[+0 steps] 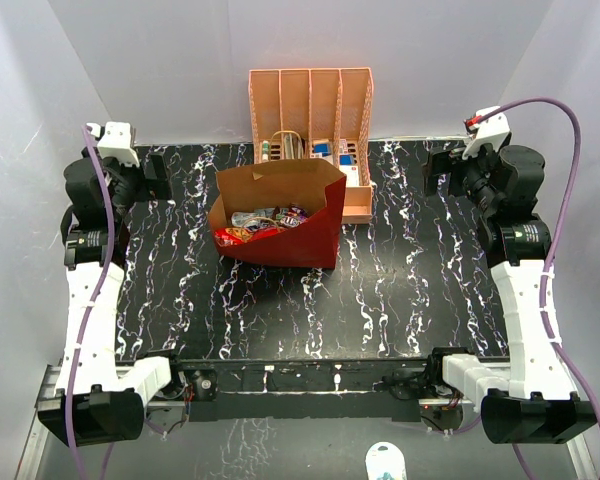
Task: Place the snacks into the paper bag
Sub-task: Reset both arms
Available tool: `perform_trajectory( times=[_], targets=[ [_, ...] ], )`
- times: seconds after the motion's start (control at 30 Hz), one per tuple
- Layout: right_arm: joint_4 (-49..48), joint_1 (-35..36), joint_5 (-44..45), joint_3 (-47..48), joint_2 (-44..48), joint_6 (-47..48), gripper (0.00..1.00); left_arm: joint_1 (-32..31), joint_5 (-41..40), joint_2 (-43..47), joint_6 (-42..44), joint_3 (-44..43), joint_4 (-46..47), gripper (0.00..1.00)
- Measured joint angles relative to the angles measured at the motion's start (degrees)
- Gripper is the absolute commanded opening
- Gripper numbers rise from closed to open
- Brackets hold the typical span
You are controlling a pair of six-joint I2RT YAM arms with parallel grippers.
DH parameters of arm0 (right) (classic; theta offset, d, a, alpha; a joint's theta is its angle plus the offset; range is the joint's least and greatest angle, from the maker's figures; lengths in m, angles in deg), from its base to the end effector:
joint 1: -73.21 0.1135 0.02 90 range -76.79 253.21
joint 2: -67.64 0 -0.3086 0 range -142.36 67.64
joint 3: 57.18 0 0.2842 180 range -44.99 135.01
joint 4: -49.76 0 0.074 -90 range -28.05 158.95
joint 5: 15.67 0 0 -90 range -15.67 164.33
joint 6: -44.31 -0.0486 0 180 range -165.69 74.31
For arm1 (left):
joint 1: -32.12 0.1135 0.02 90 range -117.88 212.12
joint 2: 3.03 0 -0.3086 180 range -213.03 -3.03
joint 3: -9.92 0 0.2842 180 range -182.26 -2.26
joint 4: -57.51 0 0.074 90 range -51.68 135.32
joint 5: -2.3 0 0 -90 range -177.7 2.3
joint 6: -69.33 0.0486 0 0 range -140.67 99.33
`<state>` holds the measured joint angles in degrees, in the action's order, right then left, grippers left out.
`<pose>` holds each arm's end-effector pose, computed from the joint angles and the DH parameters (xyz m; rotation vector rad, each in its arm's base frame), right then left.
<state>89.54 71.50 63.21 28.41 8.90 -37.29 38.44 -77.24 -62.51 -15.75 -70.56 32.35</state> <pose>0.2322 0.0024 0.4784 -0.2426 1.7759 0.0479 0.2495 0.0188 0.4724 0.1193 1.6379 0.0000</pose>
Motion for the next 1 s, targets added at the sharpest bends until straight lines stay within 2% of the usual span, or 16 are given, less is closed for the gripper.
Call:
perform_trajectory(
  times=[0.27,1.0],
  targets=[
    [0.76,0.0,-0.42,0.0,-0.26,0.0,0.98,0.0,-0.24,0.33,2.12,0.0,-1.6,0.98],
    [0.68,-0.02,-1.29,-0.2,-1.53,-1.03,0.98,0.0,-1.77,-0.09,1.46,1.66,-1.99,0.98]
  ],
)
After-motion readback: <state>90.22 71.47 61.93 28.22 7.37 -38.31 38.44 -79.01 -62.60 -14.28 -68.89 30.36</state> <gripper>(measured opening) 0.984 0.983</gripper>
